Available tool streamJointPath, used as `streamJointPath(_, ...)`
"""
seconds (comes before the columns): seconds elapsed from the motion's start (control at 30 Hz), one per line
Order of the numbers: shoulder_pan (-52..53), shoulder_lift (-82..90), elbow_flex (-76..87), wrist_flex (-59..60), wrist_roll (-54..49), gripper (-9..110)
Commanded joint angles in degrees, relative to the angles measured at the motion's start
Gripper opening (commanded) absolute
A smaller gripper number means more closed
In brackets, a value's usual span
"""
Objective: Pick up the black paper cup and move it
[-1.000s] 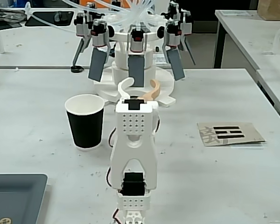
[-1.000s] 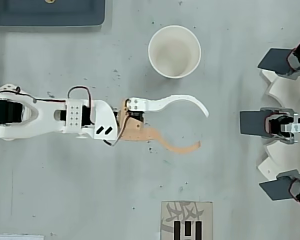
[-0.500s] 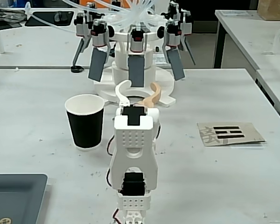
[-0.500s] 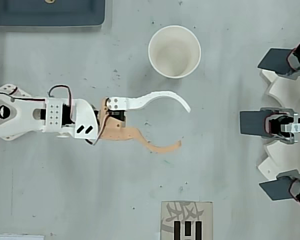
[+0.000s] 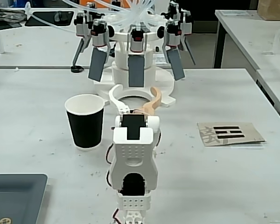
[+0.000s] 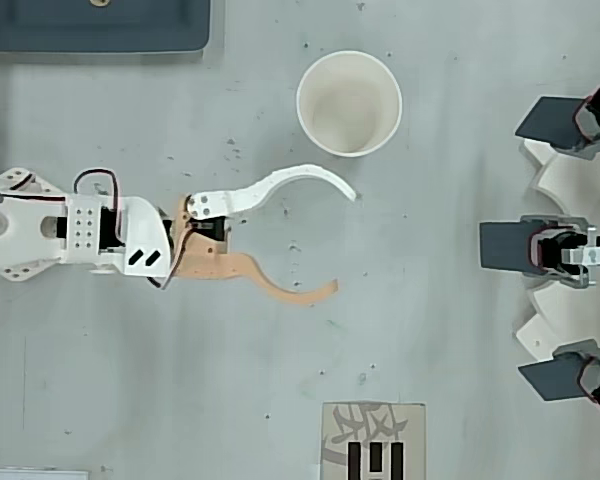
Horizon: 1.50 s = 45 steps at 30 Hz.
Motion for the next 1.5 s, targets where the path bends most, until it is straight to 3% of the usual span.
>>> streamJointPath(0.0,0.35,3.25,0.35,-1.67,0.44,24)
streamJointPath(0.6,-7.73,8.35,5.89,-3.43,-0.26,39)
streamJointPath(1.47,-16.52,4.31,7.29,-7.82,-3.43,46)
